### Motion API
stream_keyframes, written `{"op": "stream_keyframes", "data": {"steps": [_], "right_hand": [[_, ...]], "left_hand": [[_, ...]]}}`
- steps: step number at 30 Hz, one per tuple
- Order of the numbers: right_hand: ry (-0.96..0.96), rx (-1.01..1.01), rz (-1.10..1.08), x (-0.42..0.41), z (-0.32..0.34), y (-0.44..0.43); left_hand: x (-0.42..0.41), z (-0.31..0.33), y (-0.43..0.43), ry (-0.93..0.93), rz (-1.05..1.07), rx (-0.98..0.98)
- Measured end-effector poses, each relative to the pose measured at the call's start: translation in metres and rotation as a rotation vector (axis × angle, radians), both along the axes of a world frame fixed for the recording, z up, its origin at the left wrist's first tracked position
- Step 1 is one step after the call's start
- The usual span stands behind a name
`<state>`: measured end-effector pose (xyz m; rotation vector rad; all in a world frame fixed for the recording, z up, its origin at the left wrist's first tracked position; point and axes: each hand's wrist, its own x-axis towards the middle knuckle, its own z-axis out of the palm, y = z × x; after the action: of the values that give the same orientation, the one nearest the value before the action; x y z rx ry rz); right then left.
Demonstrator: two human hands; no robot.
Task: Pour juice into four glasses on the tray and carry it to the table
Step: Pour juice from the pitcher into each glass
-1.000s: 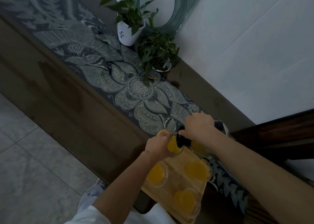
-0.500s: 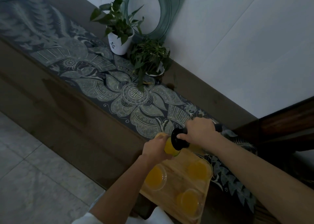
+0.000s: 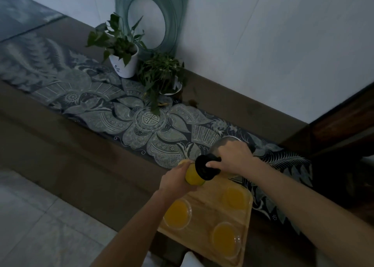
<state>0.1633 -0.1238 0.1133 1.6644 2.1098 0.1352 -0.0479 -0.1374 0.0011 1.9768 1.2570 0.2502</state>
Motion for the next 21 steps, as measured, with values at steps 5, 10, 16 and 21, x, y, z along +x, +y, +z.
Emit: {"op": "stream_keyframes", "data": {"steps": [5, 10, 16, 21], "right_hand": [[0.040, 0.056, 0.041, 0.020, -0.008, -0.005], [0.166, 0.142, -0.014, 0.040, -0.007, -0.014], [0.439, 0.332, -0.261, 0.067, 0.011, -0.028], [0.734, 0.430, -0.498, 0.078, 0.024, -0.034]], "left_hand": [[0.005, 0.002, 0.001, -0.006, 0.005, -0.051], [0.007, 0.006, 0.006, 0.007, -0.006, -0.134], [-0.003, 0.018, 0.005, -0.012, 0.126, -0.222], [-0.033, 0.026, 0.006, -0.134, 0.341, -0.261]]}}
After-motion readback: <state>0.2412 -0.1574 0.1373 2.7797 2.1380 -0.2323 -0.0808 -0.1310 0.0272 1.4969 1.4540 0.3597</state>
